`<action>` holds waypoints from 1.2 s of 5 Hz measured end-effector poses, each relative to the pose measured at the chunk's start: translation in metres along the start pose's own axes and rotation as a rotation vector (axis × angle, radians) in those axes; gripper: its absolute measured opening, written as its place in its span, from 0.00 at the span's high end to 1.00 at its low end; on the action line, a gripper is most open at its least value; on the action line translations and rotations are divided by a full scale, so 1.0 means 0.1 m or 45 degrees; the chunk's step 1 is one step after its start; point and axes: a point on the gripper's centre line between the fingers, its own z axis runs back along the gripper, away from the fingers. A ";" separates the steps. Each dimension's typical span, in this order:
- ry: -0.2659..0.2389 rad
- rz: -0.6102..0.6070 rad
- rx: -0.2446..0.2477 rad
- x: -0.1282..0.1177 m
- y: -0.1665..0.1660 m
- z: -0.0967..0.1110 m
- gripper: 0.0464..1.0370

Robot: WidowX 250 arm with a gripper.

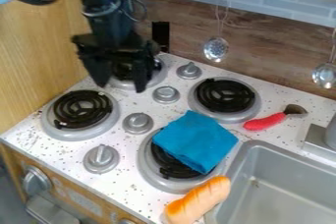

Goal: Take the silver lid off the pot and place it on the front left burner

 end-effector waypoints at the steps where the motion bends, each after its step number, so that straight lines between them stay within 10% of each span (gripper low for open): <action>1: -0.012 0.053 0.003 0.39 -0.01 -0.35 0.04; 4: -0.749 0.385 0.355 1.37 0.13 -0.64 0.04; 6: -0.965 0.611 0.447 1.70 0.30 -0.76 0.04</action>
